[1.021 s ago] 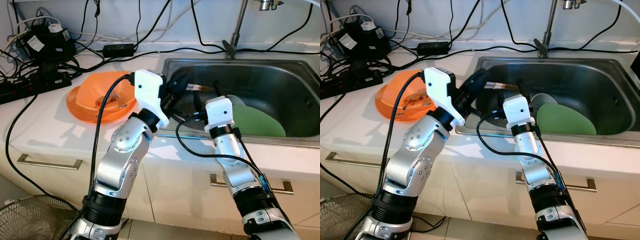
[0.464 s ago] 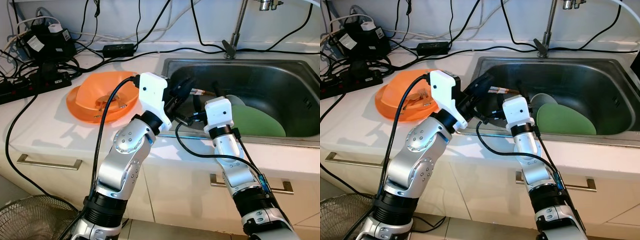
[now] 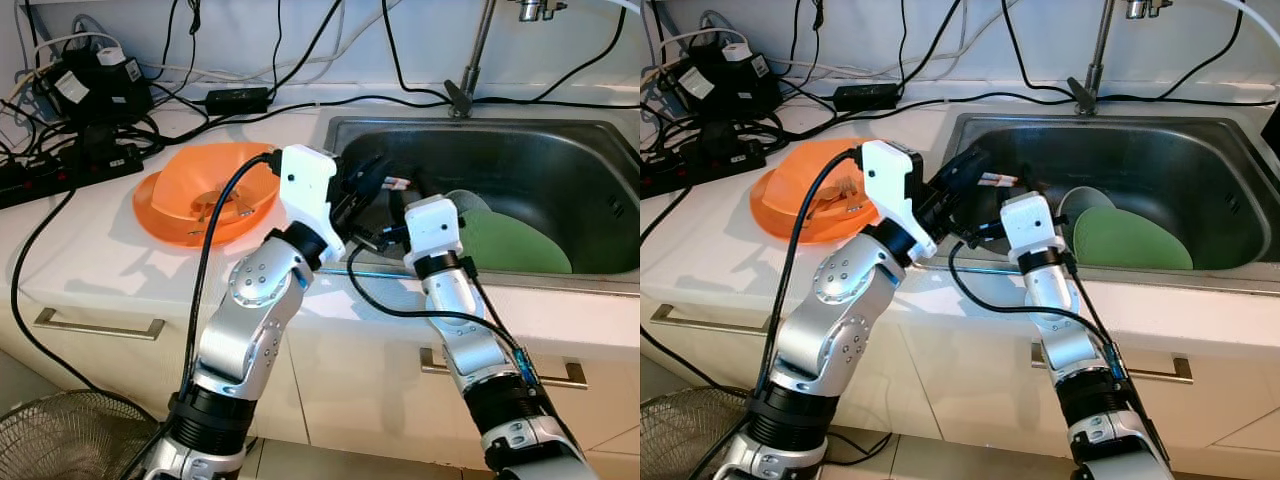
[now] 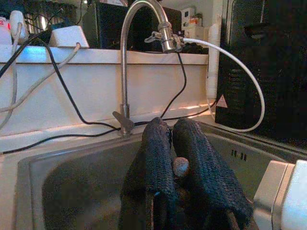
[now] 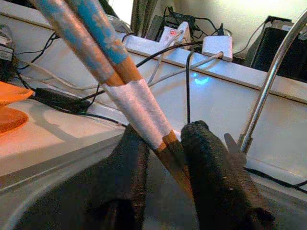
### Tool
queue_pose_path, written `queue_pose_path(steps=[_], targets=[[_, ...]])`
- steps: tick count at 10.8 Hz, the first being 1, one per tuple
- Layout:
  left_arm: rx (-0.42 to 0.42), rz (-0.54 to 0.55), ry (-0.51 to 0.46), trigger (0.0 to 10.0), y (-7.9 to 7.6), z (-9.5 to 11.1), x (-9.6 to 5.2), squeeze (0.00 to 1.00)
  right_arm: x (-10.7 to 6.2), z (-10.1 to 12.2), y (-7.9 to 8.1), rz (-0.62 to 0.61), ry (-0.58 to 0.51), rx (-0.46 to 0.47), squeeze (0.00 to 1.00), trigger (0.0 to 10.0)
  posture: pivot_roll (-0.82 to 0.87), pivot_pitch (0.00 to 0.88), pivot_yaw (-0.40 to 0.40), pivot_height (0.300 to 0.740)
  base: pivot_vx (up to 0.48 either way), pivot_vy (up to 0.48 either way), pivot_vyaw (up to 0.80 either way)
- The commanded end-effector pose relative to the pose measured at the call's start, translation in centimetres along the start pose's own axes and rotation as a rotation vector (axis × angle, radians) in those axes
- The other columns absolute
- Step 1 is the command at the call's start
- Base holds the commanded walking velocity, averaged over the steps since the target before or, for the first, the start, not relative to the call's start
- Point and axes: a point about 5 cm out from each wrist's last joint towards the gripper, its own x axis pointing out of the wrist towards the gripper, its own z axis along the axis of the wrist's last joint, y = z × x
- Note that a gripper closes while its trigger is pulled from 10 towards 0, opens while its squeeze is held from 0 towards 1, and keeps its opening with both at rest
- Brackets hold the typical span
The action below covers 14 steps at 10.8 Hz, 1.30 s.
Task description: Kitchen organization
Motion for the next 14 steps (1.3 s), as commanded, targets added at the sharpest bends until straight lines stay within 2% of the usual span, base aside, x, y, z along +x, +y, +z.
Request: queue_pose_path(steps=[1, 3, 4, 5, 7, 10, 11, 12, 13, 14], targets=[[0.022, 0.011, 0.012, 10.0, 0.4, 0.1, 0.0, 0.0, 0.6, 0.6, -0.2, -0.01, -0.024, 0.006, 0.0, 0.0, 0.07, 0.0, 0.09, 0.74, 0.0, 0.0, 0.0], [0.021, 0.023, 0.042, 10.0, 0.7, -0.1, 0.1, 0.0, 0.6, 0.5, -0.3, -0.012, -0.02, 0.004, 0.0, 0.0, 0.08, 0.0, 0.09, 0.74, 0.0, 0.0, 0.0], [0.011, 0.024, 0.06, 10.0, 0.8, -0.4, 0.1, 0.64, 0.6, 0.5, -0.3, -0.015, -0.025, 0.008, 0.0, 0.0, 0.08, 0.0, 0.091, 0.74, 0.0, 0.0, 0.0], [0.016, 0.023, 0.072, 10.0, 0.8, -0.6, 0.1, 1.0, 0.6, 0.6, -0.2, -0.015, -0.03, 0.011, 0.0, 0.0, 0.08, 0.0, 0.092, 0.74, 0.0, 0.0, 0.0], [0.014, 0.034, 0.081, 10.0, 1.0, -0.7, 0.1, 1.0, 0.6, 0.6, -0.3, -0.017, -0.03, 0.011, 0.0, 0.0, 0.08, 0.0, 0.092, 0.74, 0.0, 0.0, 0.0], [-0.04, 0.018, 0.059, 10.0, 0.8, -0.4, -0.1, 1.0, 0.6, 0.2, -0.5, -0.025, -0.011, 0.001, 0.0, 0.0, 0.08, 0.0, 0.093, 0.74, 0.0, 0.0, 0.0], [-0.042, 0.019, 0.071, 10.0, 1.0, -0.6, -0.6, 0.69, 0.6, -0.1, -0.8, -0.037, 0.014, -0.01, 0.0, 0.0, 0.08, 0.0, 0.091, 0.74, 0.0, 0.0, 0.0], [-0.025, 0.054, 0.098, 10.0, 1.8, -1.1, -1.2, 0.0, 0.6, -0.4, -1.3, -0.058, 0.034, 0.001, 0.0, 0.0, 0.08, 0.0, 0.09, 0.74, 0.0, 0.0, 0.0], [-0.013, 0.108, 0.106, 10.0, 2.9, -1.2, -2.0, 0.0, 0.8, -0.7, -2.1, -0.073, 0.058, -0.024, 0.0, 0.0, 0.08, 0.0, 0.086, 0.74, 0.0, 0.0, 0.0], [0.003, 0.137, 0.113, 10.0, 3.6, -1.2, -2.4, 0.0, 0.9, -1.0, -2.6, -0.086, 0.077, -0.036, 0.0, 2.5, 0.08, 0.0, 0.086, 0.74, 0.0, 0.0, 0.0]])
